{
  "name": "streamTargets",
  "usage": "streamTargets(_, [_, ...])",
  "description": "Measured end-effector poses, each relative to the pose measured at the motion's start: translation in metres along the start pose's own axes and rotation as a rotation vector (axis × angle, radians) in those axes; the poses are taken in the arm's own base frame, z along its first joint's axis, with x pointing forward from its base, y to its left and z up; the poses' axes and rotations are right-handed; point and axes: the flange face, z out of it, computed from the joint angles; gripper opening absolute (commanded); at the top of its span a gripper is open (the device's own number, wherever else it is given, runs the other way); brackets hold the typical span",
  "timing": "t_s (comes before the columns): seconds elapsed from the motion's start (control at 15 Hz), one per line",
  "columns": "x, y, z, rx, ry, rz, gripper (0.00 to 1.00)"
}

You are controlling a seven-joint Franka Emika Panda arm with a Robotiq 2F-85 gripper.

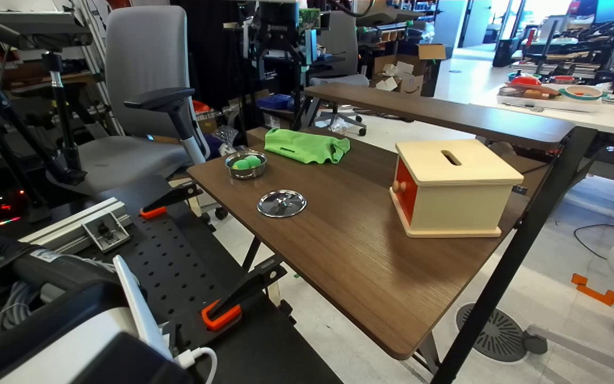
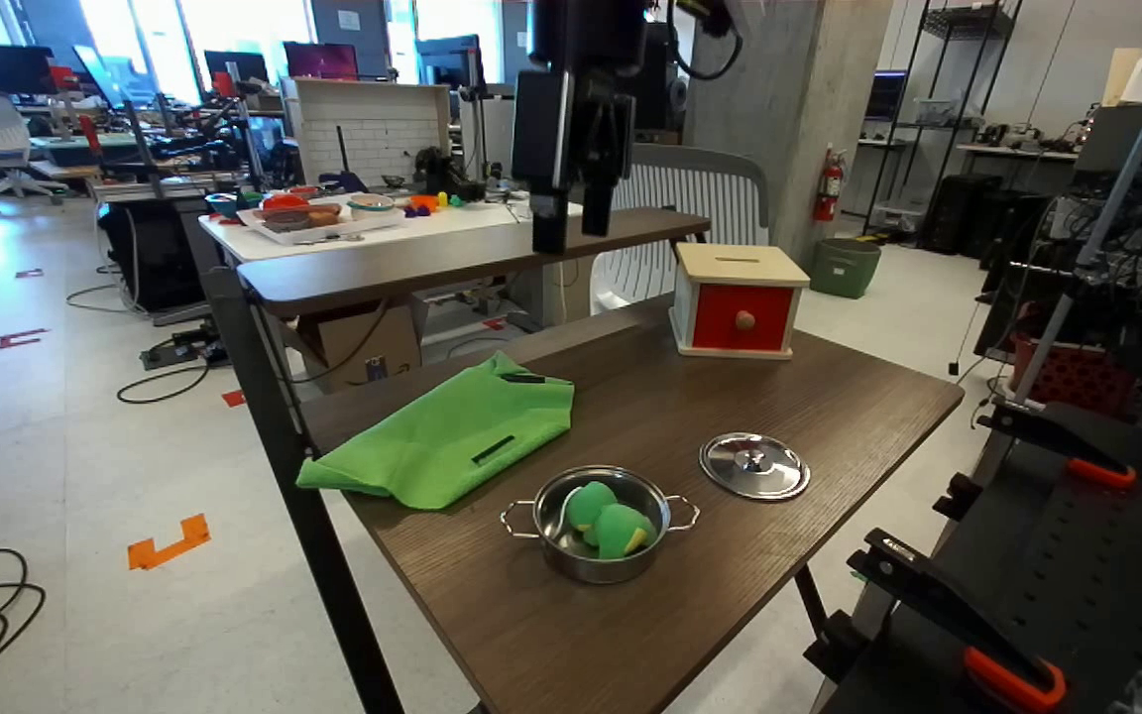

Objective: Move the green towel to the right

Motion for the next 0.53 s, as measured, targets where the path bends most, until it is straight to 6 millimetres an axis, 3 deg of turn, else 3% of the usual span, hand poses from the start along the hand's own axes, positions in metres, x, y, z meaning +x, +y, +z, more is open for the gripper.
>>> streamTargets(0.27, [0.010,-0.012,0.047,-0.053,-0.047,0.061,1.00])
streamTargets(0.53, [0.028,-0.020,0.067,-0.096,-0.036,0.129,1.00])
